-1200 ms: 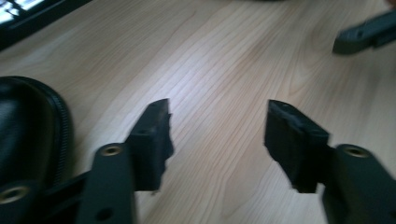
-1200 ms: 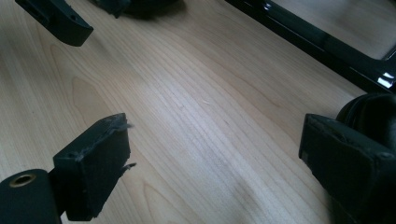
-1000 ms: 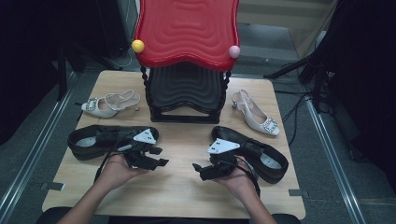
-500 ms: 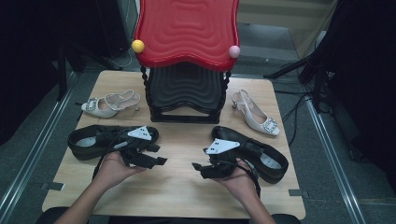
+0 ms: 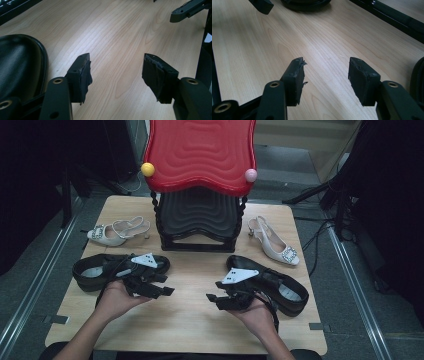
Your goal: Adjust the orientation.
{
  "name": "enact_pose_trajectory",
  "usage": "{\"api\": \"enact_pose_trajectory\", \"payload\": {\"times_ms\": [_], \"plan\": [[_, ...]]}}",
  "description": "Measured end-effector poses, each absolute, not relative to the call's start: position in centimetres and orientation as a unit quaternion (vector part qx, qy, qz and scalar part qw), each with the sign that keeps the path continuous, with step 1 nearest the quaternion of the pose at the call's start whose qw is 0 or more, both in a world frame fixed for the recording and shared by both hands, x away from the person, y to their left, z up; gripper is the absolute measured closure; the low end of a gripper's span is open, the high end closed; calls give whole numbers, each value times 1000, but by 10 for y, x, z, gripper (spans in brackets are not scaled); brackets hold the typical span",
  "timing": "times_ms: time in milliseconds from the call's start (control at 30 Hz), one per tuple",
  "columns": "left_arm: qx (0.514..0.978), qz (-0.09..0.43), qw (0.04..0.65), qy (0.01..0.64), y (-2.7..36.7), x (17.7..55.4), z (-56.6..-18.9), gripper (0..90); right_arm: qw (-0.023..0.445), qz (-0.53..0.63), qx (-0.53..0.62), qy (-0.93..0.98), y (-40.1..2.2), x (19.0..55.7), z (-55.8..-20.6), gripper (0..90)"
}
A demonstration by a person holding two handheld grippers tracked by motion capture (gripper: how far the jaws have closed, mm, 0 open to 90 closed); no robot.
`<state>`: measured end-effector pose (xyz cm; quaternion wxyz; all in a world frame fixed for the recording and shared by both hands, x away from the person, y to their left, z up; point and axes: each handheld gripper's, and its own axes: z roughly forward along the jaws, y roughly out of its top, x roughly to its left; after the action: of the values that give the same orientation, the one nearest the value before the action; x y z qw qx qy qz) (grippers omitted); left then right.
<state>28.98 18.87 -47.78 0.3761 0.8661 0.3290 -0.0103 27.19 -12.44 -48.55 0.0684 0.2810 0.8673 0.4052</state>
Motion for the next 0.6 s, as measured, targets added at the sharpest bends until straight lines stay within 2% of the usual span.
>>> {"api": "enact_pose_trajectory", "payload": {"times_ms": [167,600], "plan": [[877,2,360,319,190,289,-473,437,59,427,283,857,-127,271,-483,502],[867,3,358,347,213,298,-452,471,49,425,282,859,-125,271,-481,493]]}}
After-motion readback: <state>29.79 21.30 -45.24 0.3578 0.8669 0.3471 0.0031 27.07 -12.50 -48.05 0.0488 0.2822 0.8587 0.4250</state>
